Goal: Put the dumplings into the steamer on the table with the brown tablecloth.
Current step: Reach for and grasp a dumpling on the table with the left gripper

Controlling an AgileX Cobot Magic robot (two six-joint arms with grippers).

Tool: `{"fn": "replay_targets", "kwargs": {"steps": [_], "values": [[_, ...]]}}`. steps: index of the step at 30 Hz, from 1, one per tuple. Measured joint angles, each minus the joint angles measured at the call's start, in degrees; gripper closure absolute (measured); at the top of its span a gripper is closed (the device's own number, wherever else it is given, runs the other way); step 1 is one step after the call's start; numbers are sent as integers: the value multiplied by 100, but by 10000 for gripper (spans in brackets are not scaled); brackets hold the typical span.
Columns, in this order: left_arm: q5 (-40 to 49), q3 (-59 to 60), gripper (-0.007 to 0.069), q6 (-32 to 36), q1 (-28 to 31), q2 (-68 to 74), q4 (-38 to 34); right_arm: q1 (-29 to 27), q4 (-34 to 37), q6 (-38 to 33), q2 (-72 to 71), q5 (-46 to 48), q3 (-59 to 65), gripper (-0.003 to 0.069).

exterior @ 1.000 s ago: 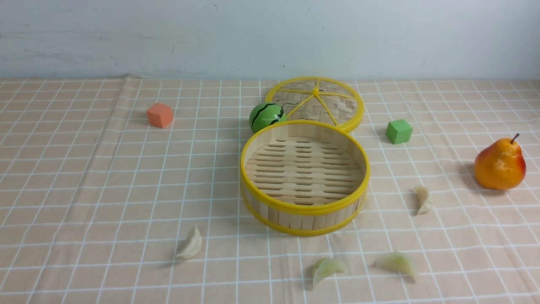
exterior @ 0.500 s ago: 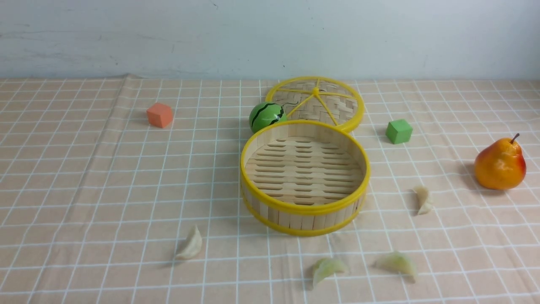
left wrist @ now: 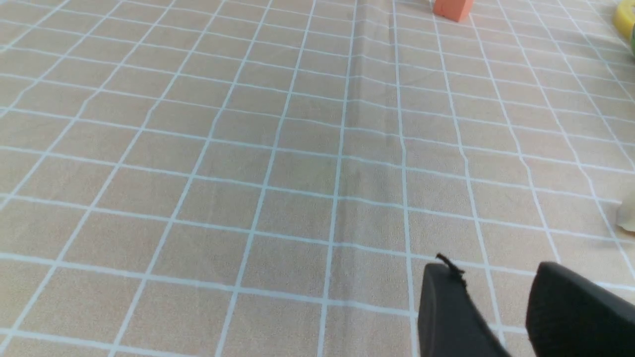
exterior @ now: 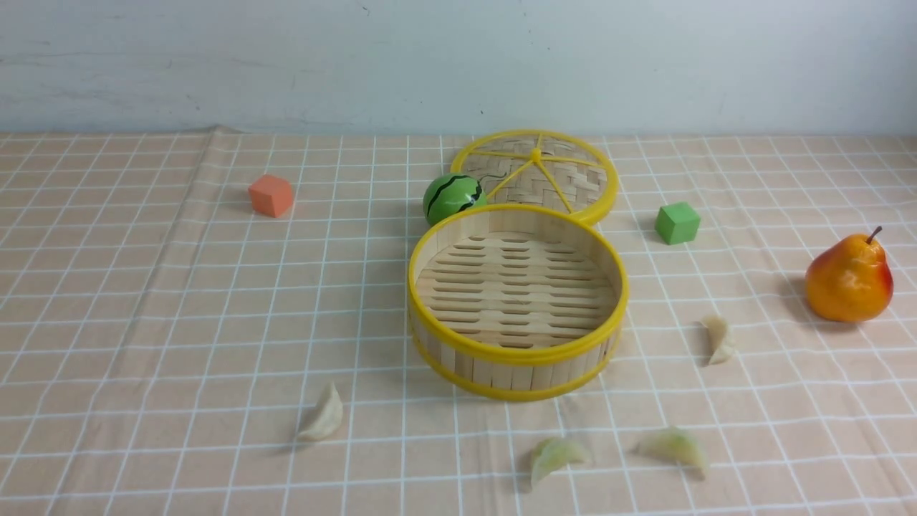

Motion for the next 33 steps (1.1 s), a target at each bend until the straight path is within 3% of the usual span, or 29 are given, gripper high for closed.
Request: {"fn": "replay_targets", "kwargs": {"steps": [4, 5, 8, 9, 10, 13, 18, 21, 24, 25, 26, 29, 33], "values": [[-405, 0, 386, -829, 0, 0, -1154, 0, 537, 167, 0, 0, 0, 420], [-552, 0, 386, -1448, 0, 0, -1872, 0, 955, 366, 0, 0, 0, 420], [-677, 0, 386, -2306, 0, 0, -3198, 0, 1883, 784, 0, 25, 0, 420], [-707, 0, 386, -2904, 0, 0, -4079, 0, 2689, 1230, 0, 60, 17, 420], [-707, 0, 386, -3109, 0, 0, -4430, 0, 3060, 1359, 0, 70, 29, 420], [-707, 0, 386, -3348, 0, 0, -5122, 0, 4146, 1753, 0, 113, 55, 420], [-700, 0, 386, -3335, 0, 0, -5492, 0, 4367, 1804, 0, 107, 55, 420], [-413, -116, 386, -2946, 0, 0, -5700, 0, 4326, 1766, 0, 14, 55, 420], [-1, -623, 387, -1701, 0, 0, -5732, 0, 4326, 1468, 0, -84, 55, 420], [-1, -671, 387, -1701, 0, 0, -5732, 0, 4326, 1396, 0, -84, 49, 420], [154, -1016, 393, -856, 0, 0, -5719, 0, 4321, 1103, 0, -79, -17, 420], [629, -1843, 447, 451, 0, 282, -5356, 0, 4212, 282, 47, -84, -476, 423], [1821, -3050, 595, 990, 0, 1614, -4093, 0, 3759, -606, 889, -55, -1320, 503]]}}
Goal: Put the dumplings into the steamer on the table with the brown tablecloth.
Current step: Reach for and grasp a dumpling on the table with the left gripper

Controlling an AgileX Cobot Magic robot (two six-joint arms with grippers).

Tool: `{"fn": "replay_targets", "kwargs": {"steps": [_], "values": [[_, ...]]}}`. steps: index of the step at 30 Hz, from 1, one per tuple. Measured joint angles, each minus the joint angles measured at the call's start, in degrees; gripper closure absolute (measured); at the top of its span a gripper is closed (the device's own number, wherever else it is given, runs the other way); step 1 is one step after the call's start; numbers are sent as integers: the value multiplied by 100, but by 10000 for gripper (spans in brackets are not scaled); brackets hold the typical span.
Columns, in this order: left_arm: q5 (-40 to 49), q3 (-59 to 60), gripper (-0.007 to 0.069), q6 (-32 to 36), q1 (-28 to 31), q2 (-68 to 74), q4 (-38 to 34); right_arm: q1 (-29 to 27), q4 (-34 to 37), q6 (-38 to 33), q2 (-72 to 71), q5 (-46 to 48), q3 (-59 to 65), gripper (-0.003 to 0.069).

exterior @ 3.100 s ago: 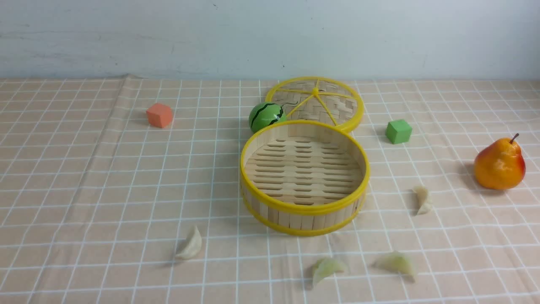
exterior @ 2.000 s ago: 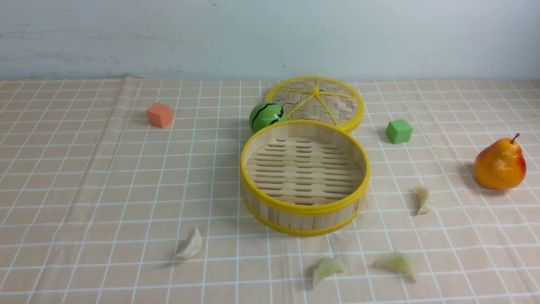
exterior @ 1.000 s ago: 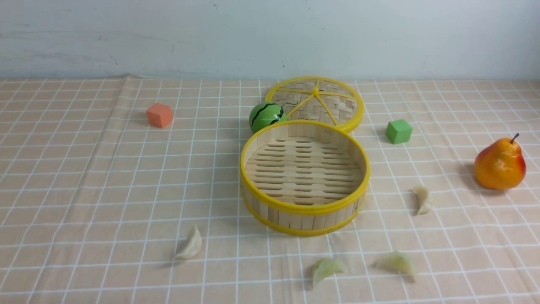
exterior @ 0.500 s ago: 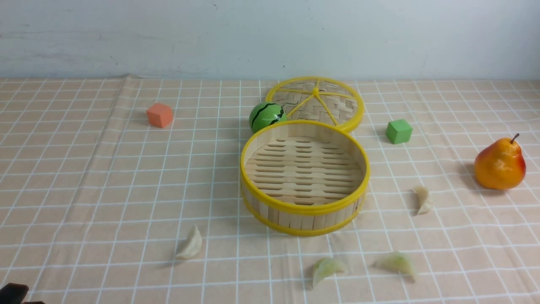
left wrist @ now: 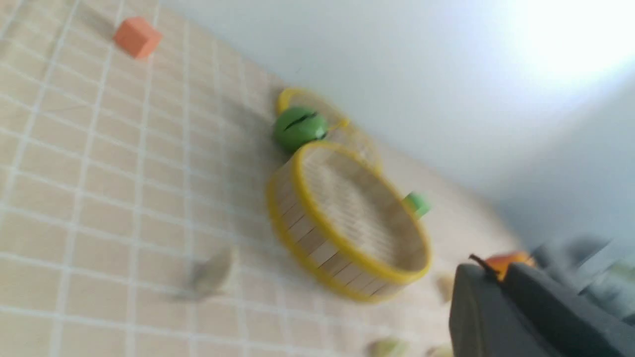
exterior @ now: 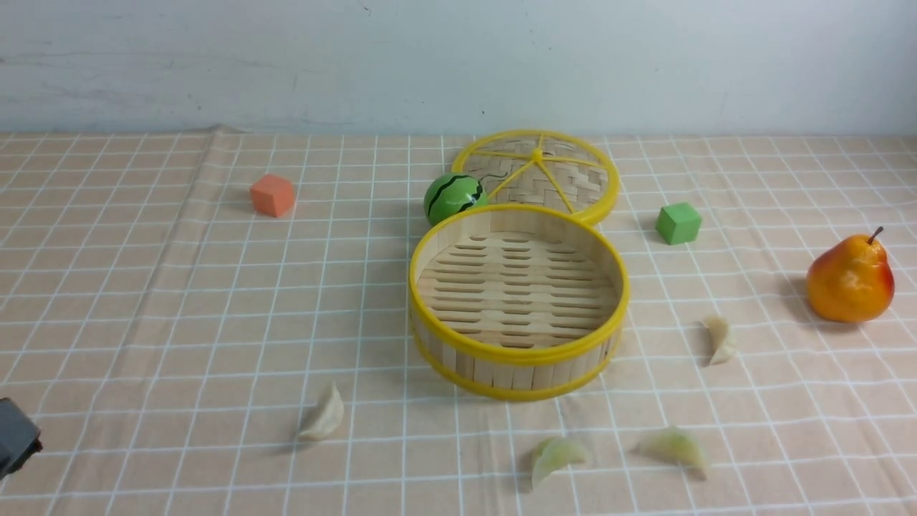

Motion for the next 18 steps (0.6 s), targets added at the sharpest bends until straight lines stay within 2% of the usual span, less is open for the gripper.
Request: {"fn": "replay_targets", "kwargs": {"steps": [1, 2, 3, 4, 5, 9, 11, 14, 15, 16, 18], "values": [[234, -274, 618, 29, 0, 335, 214, 0, -98, -177, 210, 31, -228, 524], [789, -682, 638, 71, 0, 838, 695, 0, -346, -434, 742, 195, -597, 580], [867, -814, 638, 80, 0, 920, 762, 0, -380, -514, 821, 228, -728, 589], [1478, -1308, 638, 134, 0, 1541, 1252, 0, -631, -836, 1458, 588, -1278, 650], [1822, -1576, 638, 179, -20, 1893, 1526, 0, -766, -1040, 1858, 907, -1629, 668], [2550, -2252, 638, 230, -533, 2954, 2325, 62, -1029, -1677, 3200, 2322, -2757, 678], [2678, -2504, 638, 230, -1018, 3412, 2576, 259, -1060, -1843, 3741, 2773, -3086, 678], [2727, -2806, 638, 160, -1809, 4121, 3031, 836, -1149, -1972, 4349, 3232, -3447, 676], [2727, -2939, 638, 39, -2145, 4500, 3238, 1180, -1199, -2038, 4525, 3361, -3514, 674], [2727, -2939, 638, 17, -2145, 4500, 3275, 1229, -1211, -2045, 4573, 3399, -3521, 674], [2733, -3202, 633, -249, -2613, 5151, 3686, 1758, -1364, -2079, 4786, 3654, -3556, 671]]}}
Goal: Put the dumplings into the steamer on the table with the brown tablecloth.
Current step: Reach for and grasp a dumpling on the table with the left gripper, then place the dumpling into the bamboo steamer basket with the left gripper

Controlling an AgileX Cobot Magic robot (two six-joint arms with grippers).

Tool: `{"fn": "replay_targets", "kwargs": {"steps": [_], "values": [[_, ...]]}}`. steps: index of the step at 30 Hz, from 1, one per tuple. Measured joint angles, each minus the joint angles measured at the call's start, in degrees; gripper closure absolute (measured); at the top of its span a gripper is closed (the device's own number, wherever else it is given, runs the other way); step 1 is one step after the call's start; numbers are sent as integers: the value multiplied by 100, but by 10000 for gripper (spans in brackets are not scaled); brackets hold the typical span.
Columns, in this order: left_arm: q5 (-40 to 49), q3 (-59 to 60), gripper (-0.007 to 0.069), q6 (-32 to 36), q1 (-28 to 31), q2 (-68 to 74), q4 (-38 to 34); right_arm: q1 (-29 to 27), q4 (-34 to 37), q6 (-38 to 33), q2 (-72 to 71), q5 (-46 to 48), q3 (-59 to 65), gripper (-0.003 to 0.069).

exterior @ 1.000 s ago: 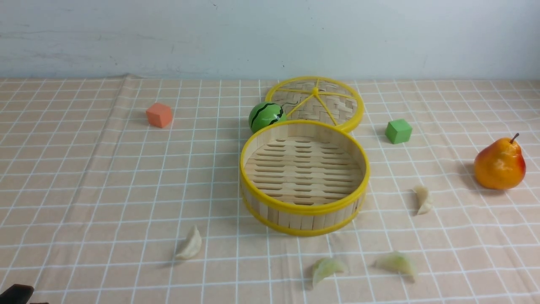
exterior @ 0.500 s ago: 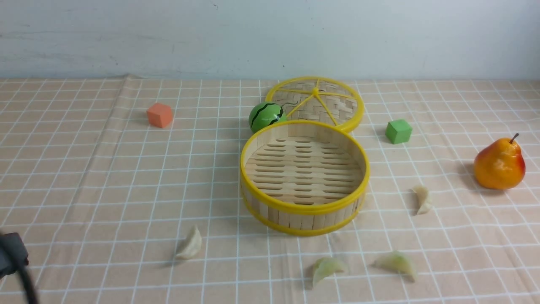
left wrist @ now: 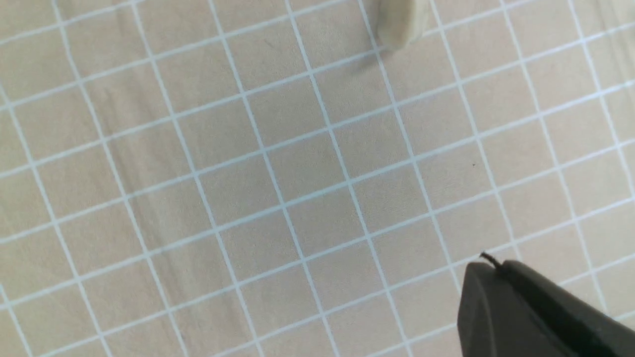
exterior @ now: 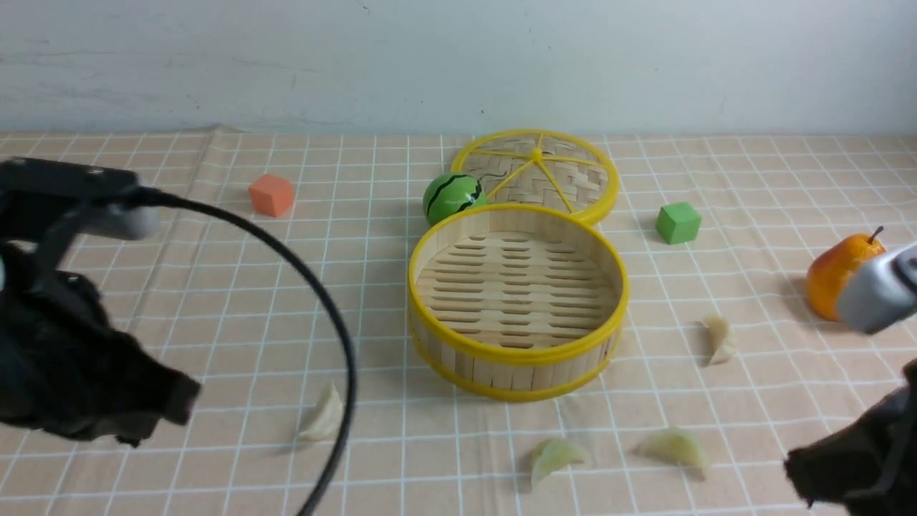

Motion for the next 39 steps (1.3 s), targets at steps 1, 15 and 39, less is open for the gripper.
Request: {"fn": "replay_targets", "kwargs": {"steps": [1, 15, 39], "values": [[0, -112, 623, -66, -133, 275, 127, 254, -93, 0, 67, 121, -5, 669], [-1211, -1148, 109, -230, -452, 3201, 205, 1042, -902, 649, 169, 410, -23, 662], [-1311, -1606, 375, -570, -452, 4075, 611, 1042, -1027, 655, 169, 424, -22, 653]]}}
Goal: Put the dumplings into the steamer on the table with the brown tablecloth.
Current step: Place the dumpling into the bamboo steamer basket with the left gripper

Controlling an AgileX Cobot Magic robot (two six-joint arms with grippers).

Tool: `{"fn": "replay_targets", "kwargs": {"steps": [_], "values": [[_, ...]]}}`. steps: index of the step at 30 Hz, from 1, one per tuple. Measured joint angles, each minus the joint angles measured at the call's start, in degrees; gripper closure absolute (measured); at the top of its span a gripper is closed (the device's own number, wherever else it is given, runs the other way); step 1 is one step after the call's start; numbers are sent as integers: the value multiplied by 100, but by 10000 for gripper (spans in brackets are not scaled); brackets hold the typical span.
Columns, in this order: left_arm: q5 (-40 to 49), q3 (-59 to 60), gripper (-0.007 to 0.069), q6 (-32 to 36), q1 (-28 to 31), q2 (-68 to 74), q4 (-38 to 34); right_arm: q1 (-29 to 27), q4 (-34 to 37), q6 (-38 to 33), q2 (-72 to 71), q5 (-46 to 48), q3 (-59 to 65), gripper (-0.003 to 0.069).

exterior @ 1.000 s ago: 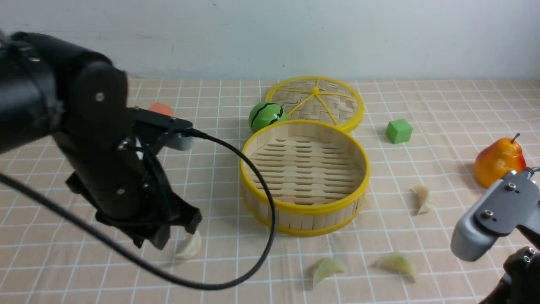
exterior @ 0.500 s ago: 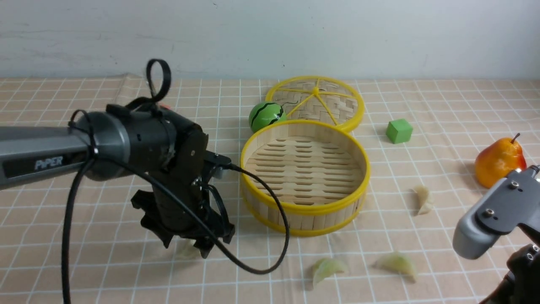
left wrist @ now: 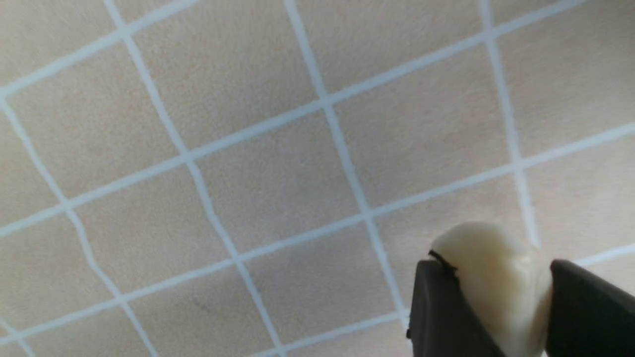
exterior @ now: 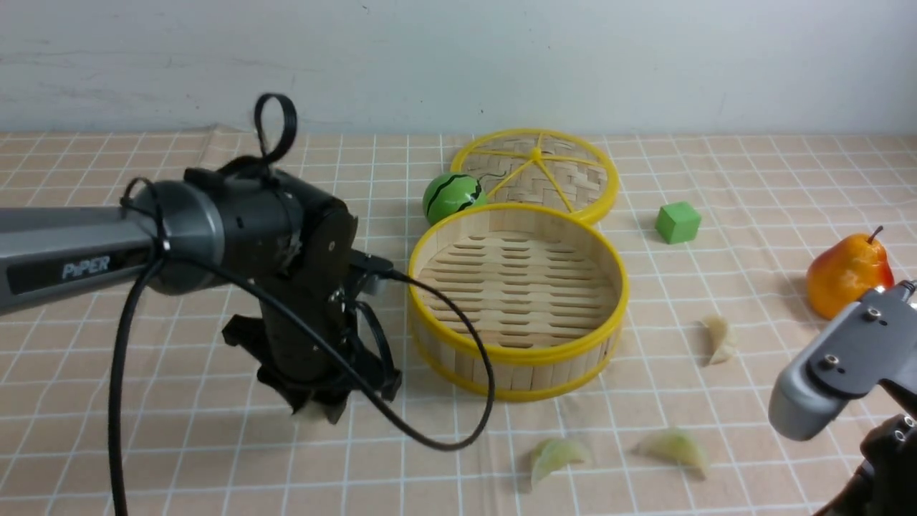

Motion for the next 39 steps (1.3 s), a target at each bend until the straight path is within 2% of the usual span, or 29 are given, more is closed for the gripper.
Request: {"fn": "replay_targets", "kwargs": {"steps": [4, 8, 13, 20, 23, 29, 31, 34, 35, 36, 39], "values": [[206, -681, 375, 117, -128, -229, -380, 0, 0, 0, -14, 188, -6, 648], [379, -1587, 375, 112, -581, -93, -457, 0, 13, 0, -216, 435, -6, 645], [987, -3472, 375, -132, -1083, 945, -511, 0, 38, 49, -864, 600, -6, 641], [1649, -5990, 375, -697, -1080, 2858, -223, 0, 38, 472, -1742, 669, -6, 638], [1511, -6469, 375, -1074, -1080, 3329, -26, 0, 38, 648, -2048, 746, -12, 634], [1200, -6558, 370, -1174, -1044, 3592, 55, 0, 2, 744, -2245, 908, -17, 627], [1183, -6564, 338, -1174, -998, 3617, 3, 0, -23, 744, -2245, 913, -17, 627], [1190, -6577, 226, -1174, -845, 3617, -319, 0, -98, 744, -2245, 913, -17, 626], [1197, -6577, 226, -1174, -831, 3617, -319, 0, -109, 744, -2245, 913, -17, 626], [1290, -6577, 156, -1174, -707, 3589, -611, 0, -156, 744, -2245, 906, -17, 624], [1597, -6503, 77, -978, -499, 3378, -1129, 0, -172, 744, -2245, 906, -17, 622]]}}
